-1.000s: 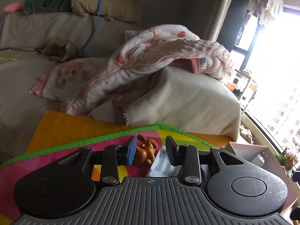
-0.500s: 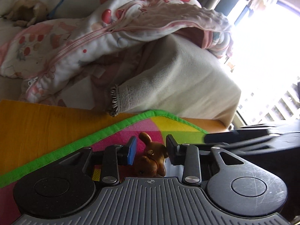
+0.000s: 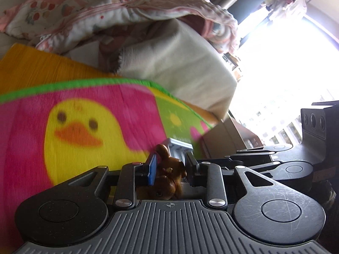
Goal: Organize rigid objects
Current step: 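Grasp the brown toy dog with the left tool while the right tool grasps the white battery charger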
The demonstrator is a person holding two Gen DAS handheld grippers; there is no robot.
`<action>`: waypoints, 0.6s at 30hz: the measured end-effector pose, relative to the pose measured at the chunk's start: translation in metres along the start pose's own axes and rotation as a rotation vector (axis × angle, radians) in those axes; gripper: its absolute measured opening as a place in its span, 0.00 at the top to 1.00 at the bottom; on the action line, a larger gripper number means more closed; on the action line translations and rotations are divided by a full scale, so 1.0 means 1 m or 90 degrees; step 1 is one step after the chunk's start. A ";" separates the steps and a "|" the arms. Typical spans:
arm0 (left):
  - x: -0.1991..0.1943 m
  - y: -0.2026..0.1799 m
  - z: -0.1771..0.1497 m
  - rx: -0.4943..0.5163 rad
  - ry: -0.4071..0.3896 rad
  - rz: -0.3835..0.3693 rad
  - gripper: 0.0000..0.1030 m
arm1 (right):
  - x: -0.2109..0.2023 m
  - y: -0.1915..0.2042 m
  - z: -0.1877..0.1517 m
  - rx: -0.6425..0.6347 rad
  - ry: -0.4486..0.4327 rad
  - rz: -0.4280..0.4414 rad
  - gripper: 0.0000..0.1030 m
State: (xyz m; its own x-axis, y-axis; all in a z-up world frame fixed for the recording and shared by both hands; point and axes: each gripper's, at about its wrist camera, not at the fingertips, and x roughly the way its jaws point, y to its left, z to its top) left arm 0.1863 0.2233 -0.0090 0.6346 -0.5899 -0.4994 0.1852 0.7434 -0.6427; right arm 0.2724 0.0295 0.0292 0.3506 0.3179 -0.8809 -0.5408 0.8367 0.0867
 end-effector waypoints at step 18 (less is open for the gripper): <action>-0.072 -0.112 -0.117 0.170 -0.079 0.105 0.67 | -0.136 0.019 -0.233 -0.142 -0.238 -0.083 0.31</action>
State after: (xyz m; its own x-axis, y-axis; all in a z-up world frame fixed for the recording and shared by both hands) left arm 0.0321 0.1462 0.0311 0.7557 -0.4238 -0.4993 0.2513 0.8917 -0.3764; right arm 0.0364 -0.1019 0.0423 0.6563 0.3905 -0.6456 -0.6115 0.7765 -0.1519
